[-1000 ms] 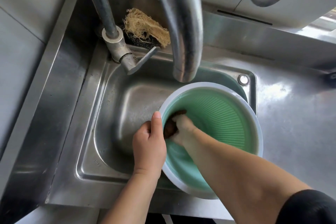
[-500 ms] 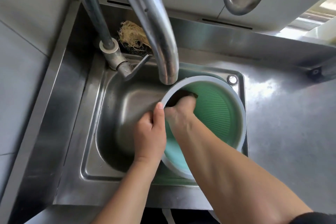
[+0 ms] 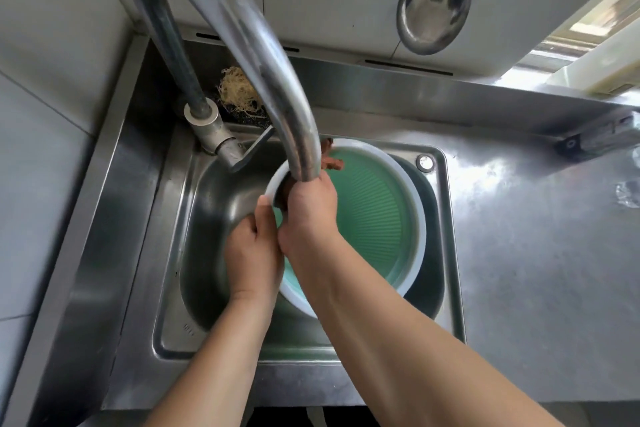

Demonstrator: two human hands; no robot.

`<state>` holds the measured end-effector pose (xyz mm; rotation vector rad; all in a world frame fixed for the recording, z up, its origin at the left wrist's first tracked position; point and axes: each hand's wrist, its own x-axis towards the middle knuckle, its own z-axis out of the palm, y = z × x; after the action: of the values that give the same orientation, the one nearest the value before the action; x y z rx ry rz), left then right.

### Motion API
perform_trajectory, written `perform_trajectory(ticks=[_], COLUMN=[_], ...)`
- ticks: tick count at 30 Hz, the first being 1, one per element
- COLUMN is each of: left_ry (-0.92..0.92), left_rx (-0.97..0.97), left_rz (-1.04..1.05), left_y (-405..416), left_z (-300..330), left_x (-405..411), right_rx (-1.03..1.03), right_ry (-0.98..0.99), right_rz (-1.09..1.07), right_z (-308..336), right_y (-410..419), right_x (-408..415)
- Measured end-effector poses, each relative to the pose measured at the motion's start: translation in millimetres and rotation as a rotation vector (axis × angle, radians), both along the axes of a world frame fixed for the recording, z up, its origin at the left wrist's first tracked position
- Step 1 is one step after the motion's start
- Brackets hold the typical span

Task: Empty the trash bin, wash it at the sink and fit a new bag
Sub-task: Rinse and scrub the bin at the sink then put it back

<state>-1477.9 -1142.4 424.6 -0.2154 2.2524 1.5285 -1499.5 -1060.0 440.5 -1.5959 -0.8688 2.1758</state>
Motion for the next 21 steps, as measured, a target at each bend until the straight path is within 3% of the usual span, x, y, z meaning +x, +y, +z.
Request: perform_trajectory(ticks=[3,8,14,18,21], left_ry=[-0.008,-0.064,0.096,0.122,0.131], left_rx=[-0.014,0.043,-0.070,-0.063,-0.079], left_rz=[0.045,0.144,0.036,-0.010,-0.014], left_y=[-5,-14,-18,-12,-6], left_z=[-7,-11,-4,-7,-7], left_x=[-6,-13,-12,-13,-16], right_rx=[0.107,0.233,0.678,0.949,1.260], right_ry=[0.060,0.104,-0.265,-0.568,-0.681], right_rz=[0.213,0.778,1.921,2.330,2.626], right_z=[1,5,9,13,19], right_y=[-20,-26,25,60,87], right_x=[13,68,119,121,115])
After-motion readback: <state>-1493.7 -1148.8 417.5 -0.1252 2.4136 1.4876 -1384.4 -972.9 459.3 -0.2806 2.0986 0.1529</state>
